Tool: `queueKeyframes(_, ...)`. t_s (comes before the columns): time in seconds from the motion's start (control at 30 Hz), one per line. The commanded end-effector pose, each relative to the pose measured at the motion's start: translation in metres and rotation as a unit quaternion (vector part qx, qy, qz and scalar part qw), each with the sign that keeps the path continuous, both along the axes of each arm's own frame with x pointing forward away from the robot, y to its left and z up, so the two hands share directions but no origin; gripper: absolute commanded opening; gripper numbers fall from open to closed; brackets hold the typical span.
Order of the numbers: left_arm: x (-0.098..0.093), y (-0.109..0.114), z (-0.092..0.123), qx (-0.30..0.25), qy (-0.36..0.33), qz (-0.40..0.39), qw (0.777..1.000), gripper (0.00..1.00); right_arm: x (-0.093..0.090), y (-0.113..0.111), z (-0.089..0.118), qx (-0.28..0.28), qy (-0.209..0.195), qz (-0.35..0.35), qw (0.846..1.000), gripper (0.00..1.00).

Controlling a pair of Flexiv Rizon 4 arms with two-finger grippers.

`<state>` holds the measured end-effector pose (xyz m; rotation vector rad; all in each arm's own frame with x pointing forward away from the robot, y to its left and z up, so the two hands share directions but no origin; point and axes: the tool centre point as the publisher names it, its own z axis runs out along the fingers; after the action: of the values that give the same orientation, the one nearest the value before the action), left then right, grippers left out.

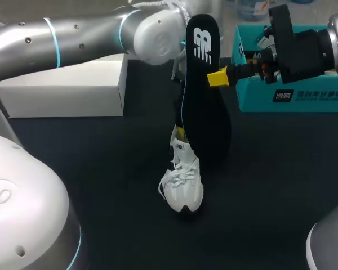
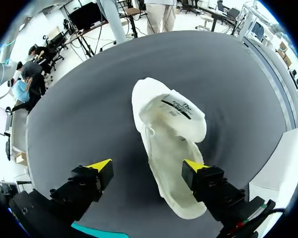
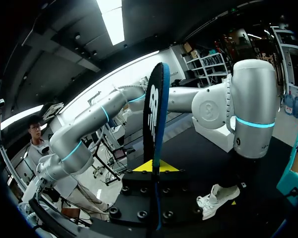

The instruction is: Take the shoe out of the shoebox, open the shoe tongue, remove and reinsert the insole, then place the shoe into the shoebox

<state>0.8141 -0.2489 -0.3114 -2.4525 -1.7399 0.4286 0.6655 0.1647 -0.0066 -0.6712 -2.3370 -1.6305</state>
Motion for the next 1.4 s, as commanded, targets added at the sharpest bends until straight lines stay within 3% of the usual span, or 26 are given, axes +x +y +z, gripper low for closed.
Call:
queueKeyframes(0.03, 0.002, 0.005, 0.018, -0.078, 0.004, 0.026, 0.997, 1.0, 0.002, 0.003, 0.0, -0.002, 0.001, 0.0, 1.0, 0.0)
queueKeyframes(0.33, 0.013, -0.016, 0.052, -0.168, 0.013, 0.064, 0.984, 1.0, 0.002, 0.003, 0.0, -0.002, 0.001, 0.0, 1.0, 0.0)
queueKeyframes(0.43, 0.017, -0.022, 0.063, -0.174, 0.012, 0.068, 0.982, 1.0, 0.002, 0.003, 0.0, -0.002, 0.001, 0.0, 1.0, 0.0)
queueKeyframes(0.87, 0.017, -0.022, 0.063, -0.174, 0.012, 0.068, 0.982, 1.0, 0.002, 0.003, 0.0, -0.002, 0.001, 0.0, 1.0, 0.0)
queueKeyframes(1.07, 0.016, -0.036, 0.077, -0.275, 0.08, 0.16, 0.945, 1.0, 0.002, 0.003, 0.0, -0.002, 0.001, 0.0, 1.0, 0.0)
queueKeyframes(1.4, 0.007, -0.037, 0.096, -0.345, 0.068, 0.209, 0.912, 1.0, 0.017, -0.044, 0.009, 0.096, 0.051, -0.01, 0.994, 0.0)
